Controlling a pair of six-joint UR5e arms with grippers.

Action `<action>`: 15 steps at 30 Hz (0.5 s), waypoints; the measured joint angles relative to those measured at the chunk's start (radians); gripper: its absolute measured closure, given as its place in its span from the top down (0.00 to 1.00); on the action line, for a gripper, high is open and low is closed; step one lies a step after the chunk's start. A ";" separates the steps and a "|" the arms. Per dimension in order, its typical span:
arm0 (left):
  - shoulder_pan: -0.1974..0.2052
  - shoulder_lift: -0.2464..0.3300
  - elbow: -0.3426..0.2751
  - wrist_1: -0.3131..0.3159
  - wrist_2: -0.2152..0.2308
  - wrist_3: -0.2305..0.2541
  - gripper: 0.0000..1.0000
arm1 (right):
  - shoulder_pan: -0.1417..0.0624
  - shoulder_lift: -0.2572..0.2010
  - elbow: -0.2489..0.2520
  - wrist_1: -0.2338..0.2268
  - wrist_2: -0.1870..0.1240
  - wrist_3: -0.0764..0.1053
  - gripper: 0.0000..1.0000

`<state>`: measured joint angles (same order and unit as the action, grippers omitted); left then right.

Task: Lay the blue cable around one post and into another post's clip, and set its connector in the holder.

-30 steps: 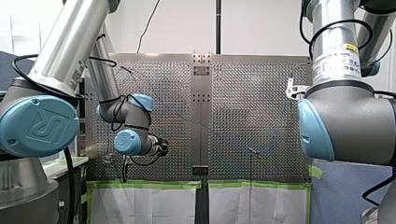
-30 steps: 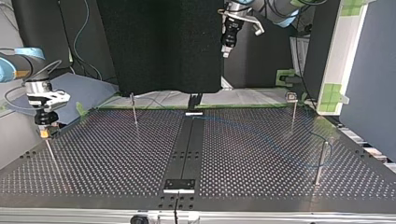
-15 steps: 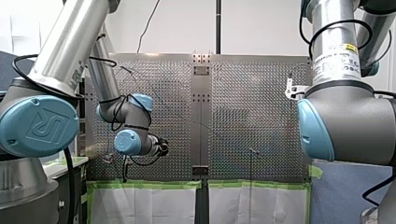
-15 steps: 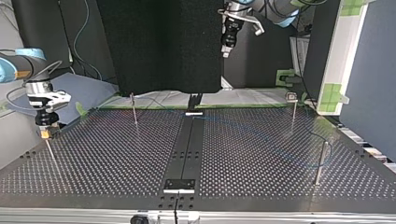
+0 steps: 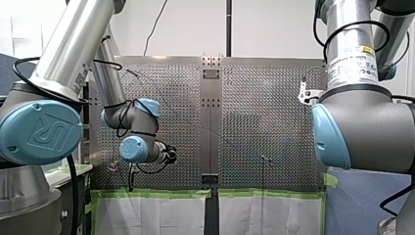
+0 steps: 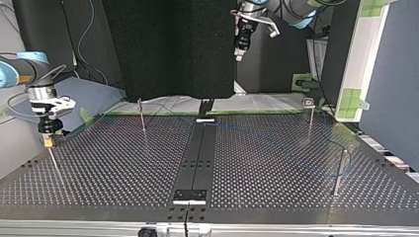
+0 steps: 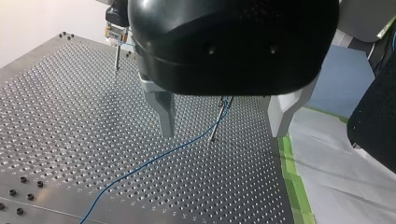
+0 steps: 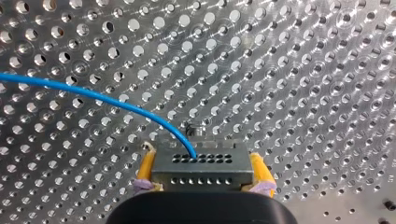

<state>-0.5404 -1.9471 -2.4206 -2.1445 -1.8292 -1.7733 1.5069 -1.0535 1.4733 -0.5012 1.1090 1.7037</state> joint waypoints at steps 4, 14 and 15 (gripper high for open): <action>0.000 0.000 0.000 0.000 0.000 0.000 1.00 | 0.001 0.002 0.001 -0.009 0.000 -0.004 0.00; 0.001 0.000 0.000 -0.001 0.000 0.000 1.00 | 0.006 0.004 0.000 -0.016 0.000 -0.006 0.00; 0.001 0.000 0.000 0.000 0.000 0.000 1.00 | 0.006 0.004 0.000 -0.016 0.000 -0.006 0.00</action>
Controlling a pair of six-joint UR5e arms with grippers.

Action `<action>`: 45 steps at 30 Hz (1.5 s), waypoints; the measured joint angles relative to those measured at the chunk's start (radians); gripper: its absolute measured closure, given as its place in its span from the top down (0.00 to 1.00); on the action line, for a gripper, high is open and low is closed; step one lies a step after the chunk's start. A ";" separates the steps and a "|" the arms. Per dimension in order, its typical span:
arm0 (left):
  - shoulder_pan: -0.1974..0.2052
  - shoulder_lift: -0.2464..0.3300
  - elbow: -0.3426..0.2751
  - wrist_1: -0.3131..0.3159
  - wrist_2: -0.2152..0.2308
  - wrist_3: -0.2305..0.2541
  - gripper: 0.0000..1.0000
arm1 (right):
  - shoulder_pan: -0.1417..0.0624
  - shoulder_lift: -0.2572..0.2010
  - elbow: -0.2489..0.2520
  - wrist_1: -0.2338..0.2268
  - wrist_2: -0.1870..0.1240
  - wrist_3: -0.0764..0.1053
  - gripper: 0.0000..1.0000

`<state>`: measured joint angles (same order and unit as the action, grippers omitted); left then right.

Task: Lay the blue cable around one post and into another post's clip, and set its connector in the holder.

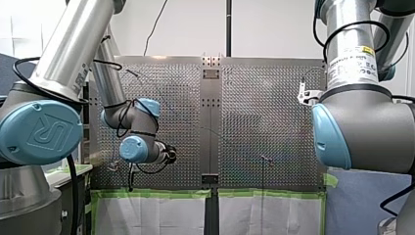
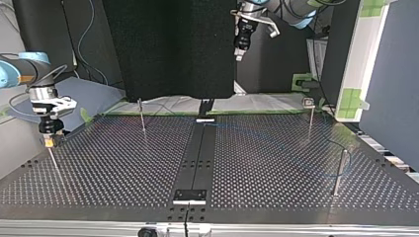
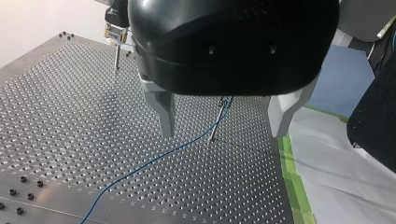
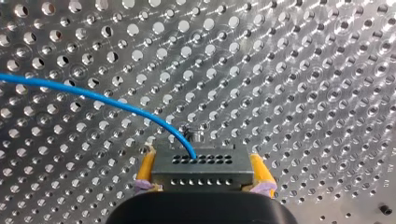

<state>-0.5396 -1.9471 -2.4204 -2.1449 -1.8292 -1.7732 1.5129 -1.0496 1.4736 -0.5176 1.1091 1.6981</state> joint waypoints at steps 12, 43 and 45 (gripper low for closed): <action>0.000 0.000 0.000 0.000 0.000 0.000 1.00 | 0.000 0.002 0.000 -0.005 0.000 0.005 0.00; 0.001 0.000 0.000 -0.001 0.000 0.000 1.00 | -0.005 0.004 -0.001 -0.012 0.011 0.031 0.29; 0.001 0.000 0.000 -0.001 0.000 0.000 1.00 | -0.004 0.004 -0.001 -0.011 0.012 0.031 0.38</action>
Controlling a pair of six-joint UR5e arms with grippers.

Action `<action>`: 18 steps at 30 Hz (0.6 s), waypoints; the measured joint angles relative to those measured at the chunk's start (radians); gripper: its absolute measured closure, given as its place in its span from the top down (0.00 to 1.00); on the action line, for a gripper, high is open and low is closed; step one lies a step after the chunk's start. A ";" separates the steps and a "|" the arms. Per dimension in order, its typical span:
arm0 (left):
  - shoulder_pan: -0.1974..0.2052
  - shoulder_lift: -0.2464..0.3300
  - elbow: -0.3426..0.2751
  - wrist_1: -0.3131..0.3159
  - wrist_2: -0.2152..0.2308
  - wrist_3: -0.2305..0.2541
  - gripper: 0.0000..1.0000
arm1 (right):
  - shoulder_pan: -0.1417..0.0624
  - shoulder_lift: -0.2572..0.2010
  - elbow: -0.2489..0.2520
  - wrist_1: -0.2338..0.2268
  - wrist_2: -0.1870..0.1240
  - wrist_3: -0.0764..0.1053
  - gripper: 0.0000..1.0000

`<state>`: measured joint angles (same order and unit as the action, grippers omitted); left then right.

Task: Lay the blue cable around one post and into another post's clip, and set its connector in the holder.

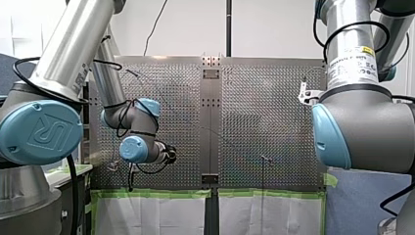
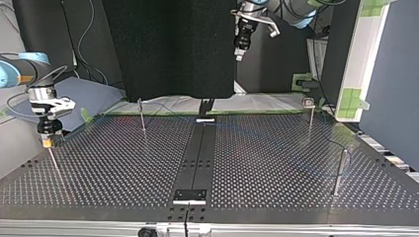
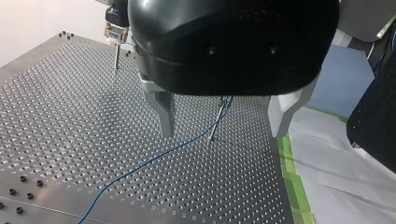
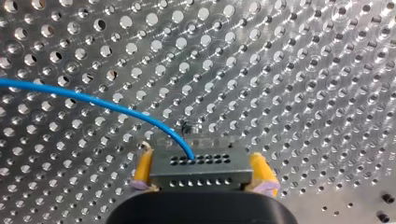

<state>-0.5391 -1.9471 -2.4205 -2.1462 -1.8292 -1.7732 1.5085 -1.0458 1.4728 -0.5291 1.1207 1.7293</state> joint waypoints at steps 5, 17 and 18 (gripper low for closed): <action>0.000 0.000 0.000 0.000 0.000 0.000 1.00 | 0.000 0.000 0.000 0.003 0.004 0.000 0.68; 0.000 0.000 -0.001 -0.001 0.000 -0.001 1.00 | 0.000 0.001 0.001 0.007 0.018 0.002 0.85; 0.000 0.000 -0.001 -0.001 0.000 -0.001 1.00 | 0.000 0.001 0.001 0.007 0.018 0.002 0.85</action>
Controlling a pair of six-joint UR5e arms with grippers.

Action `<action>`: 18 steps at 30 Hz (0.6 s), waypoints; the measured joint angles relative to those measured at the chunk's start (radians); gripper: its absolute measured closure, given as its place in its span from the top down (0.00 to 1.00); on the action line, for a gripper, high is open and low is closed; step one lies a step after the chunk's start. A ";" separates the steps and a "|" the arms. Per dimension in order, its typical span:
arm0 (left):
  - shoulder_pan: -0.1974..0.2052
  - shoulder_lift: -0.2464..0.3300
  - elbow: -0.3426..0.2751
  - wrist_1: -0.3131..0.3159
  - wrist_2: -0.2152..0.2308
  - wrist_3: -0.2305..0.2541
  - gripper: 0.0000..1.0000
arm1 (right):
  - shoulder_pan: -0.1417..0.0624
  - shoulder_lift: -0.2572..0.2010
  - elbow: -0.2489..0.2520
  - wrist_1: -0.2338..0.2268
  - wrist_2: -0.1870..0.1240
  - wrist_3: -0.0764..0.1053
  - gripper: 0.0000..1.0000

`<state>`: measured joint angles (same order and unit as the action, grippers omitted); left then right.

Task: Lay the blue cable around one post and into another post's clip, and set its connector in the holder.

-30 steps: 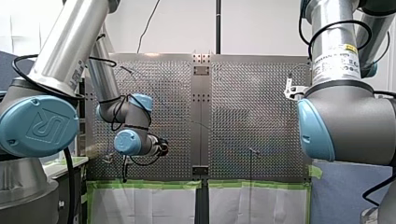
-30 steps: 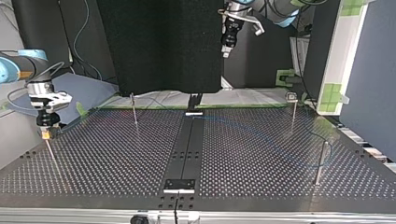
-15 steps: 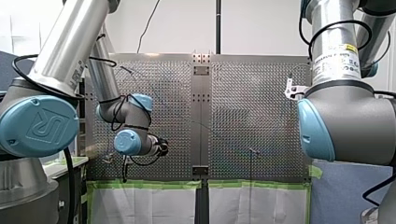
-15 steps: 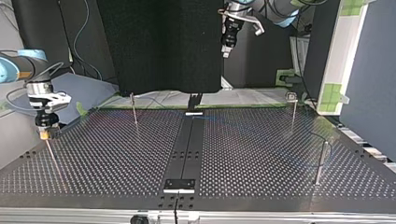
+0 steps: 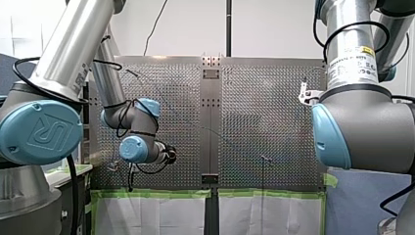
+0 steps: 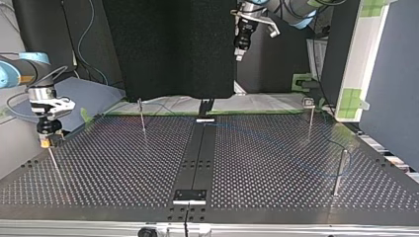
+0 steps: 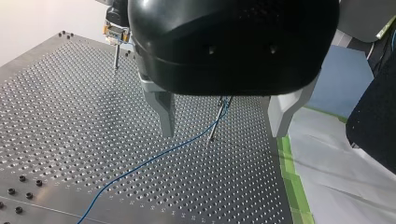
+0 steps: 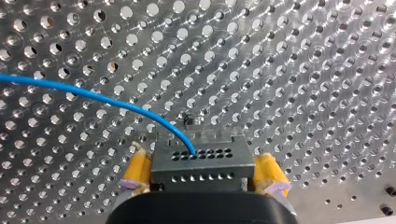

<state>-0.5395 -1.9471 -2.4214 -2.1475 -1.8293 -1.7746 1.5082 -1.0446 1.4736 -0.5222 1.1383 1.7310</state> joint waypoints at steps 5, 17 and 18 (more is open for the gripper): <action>0.000 0.000 0.000 0.000 0.000 0.000 1.00 | 0.000 0.000 0.000 0.000 0.000 -0.001 0.85; -0.001 0.000 0.000 0.000 0.000 0.000 1.00 | 0.003 0.001 0.000 -0.001 0.005 0.003 1.00; -0.001 0.000 0.000 0.000 0.000 0.000 1.00 | 0.003 0.001 0.000 -0.001 0.006 0.003 1.00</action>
<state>-0.5401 -1.9471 -2.4214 -2.1478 -1.8292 -1.7747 1.5111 -1.0438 1.4737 -0.5231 1.1444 1.7336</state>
